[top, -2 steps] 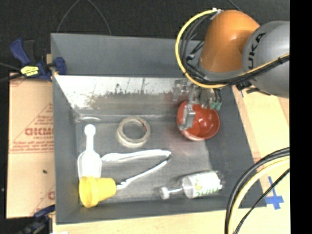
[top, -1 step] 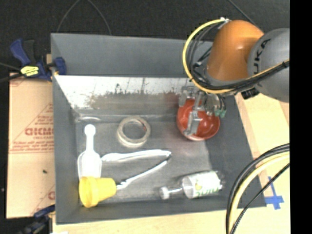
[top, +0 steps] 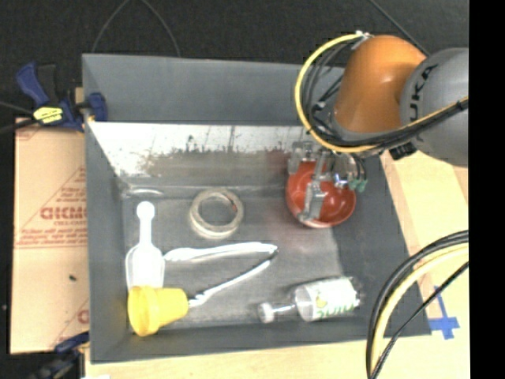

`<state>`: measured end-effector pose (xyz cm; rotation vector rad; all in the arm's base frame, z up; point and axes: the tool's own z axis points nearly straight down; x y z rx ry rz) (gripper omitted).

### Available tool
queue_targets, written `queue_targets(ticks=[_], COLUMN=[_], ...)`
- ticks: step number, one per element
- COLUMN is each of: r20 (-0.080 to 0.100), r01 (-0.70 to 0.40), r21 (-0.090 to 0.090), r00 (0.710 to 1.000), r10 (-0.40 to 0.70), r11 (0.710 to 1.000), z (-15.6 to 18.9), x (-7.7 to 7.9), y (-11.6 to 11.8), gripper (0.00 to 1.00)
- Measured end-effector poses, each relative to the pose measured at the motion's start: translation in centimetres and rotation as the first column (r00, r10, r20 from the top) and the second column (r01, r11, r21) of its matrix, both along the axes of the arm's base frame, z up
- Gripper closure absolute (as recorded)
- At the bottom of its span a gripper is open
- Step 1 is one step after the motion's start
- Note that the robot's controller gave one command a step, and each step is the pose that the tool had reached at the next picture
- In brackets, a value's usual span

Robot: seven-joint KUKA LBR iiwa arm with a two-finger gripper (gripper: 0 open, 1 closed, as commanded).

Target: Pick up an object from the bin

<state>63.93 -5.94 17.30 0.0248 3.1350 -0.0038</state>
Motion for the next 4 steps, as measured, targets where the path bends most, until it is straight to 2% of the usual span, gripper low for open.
queue_targets(ticks=[1, 2, 3, 4], r20=[0.011, 0.0, 0.009, 0.014], r01=[0.011, -0.018, 0.089, 0.079], r21=[-0.001, -0.001, 0.001, -0.001], r00=[1.0, 1.0, 0.996, 0.997], r10=[-0.011, 0.018, -0.089, -0.079], r11=[1.0, 1.0, 0.996, 0.997], z=[4.8, 1.6, -0.4, -0.6], x=[-1.1, 0.0, -4.3, -3.7], y=[-0.7, -1.2, -2.0, -2.1], gripper=[0.0, 0.0, 0.0, 0.0])
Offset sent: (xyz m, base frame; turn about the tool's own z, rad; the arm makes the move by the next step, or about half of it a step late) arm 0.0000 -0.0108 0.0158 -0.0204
